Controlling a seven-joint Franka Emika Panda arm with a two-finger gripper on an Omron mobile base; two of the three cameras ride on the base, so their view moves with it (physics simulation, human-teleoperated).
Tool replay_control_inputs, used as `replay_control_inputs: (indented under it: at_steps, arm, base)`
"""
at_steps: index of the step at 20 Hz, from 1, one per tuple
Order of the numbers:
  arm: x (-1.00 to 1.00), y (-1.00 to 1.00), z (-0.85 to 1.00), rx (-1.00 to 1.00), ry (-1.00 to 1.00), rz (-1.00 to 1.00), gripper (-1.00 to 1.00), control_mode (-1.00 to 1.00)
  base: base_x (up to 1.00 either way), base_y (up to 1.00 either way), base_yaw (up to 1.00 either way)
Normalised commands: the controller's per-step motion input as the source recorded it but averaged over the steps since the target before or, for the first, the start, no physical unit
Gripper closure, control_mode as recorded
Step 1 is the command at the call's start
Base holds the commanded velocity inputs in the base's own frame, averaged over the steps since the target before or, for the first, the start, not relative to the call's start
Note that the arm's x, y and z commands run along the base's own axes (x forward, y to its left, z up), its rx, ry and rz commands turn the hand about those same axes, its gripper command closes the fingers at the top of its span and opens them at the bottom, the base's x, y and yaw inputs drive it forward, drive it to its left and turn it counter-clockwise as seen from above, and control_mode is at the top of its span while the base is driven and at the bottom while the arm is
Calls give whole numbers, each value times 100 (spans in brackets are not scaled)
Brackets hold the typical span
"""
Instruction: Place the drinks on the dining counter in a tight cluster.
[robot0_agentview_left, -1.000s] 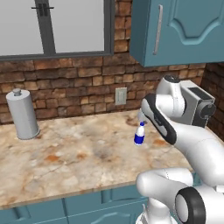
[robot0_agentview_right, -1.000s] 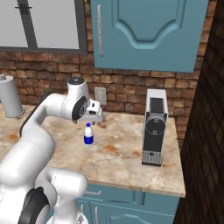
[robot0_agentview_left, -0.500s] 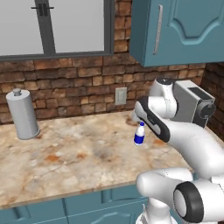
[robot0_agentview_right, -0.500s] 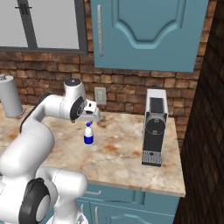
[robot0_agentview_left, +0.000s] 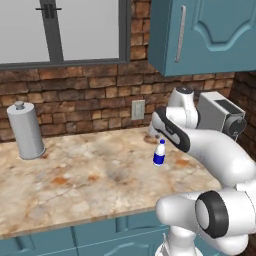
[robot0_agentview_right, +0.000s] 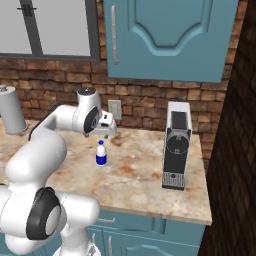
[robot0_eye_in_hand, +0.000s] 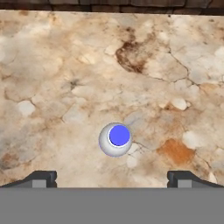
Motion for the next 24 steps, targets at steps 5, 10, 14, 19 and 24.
replay_control_inputs:
  at_steps: [5,10,14,19,24]
  arm:
    - [0,0,-20,0,0,0,-100,-100]
    - [11,-1,-27,0,0,0,-100,-100]
    - [23,-4,-3,0,0,0,-100,-100]
    - [14,0,0,0,0,0,-100,-100]
    - [0,0,-5,0,0,0,-100,-100]
  base:
    - [0,0,0]
    - [0,0,0]
    - [0,0,0]
    - [0,0,0]
    - [0,0,0]
